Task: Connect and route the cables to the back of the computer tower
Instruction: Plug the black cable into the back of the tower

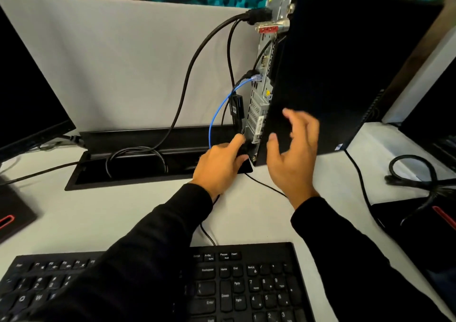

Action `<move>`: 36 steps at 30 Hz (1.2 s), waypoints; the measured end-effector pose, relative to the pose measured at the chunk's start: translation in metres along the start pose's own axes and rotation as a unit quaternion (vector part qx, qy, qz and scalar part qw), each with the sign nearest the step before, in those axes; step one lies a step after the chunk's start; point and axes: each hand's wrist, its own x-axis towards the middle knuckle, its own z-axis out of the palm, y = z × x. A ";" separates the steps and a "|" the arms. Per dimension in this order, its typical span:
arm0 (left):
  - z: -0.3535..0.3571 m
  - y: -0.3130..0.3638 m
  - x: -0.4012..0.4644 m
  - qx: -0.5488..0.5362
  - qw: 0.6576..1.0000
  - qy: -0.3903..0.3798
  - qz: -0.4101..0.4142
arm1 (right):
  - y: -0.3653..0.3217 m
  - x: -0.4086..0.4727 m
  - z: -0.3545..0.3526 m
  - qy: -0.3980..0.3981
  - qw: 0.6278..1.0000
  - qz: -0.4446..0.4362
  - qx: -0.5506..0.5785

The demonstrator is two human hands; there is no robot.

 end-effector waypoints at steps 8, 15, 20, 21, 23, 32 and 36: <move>-0.002 -0.008 0.011 -0.021 0.999 0.026 -0.001 | -0.047 0.091 -0.009 0.064 0.980 -0.118 -0.145; -0.006 -0.010 0.021 -0.011 1.000 0.010 -0.005 | -0.055 0.122 -0.011 0.051 0.976 -0.127 -0.170; 0.000 -0.011 0.021 -0.010 1.000 0.018 -0.019 | -0.065 0.147 -0.008 0.073 0.975 -0.133 -0.163; 0.000 -0.011 0.021 -0.009 0.999 0.022 -0.022 | -0.066 0.148 -0.006 0.085 0.973 -0.136 -0.166; 0.003 -0.008 0.019 -0.014 0.999 0.032 -0.030 | -0.066 0.148 -0.003 0.107 0.970 -0.141 -0.170; 0.012 0.004 0.016 -0.037 0.996 0.057 -0.056 | -0.063 0.145 -0.001 0.126 0.968 -0.137 -0.168; 0.012 0.003 0.020 -0.030 0.997 0.052 -0.038 | -0.065 0.144 0.000 0.129 0.970 -0.134 -0.157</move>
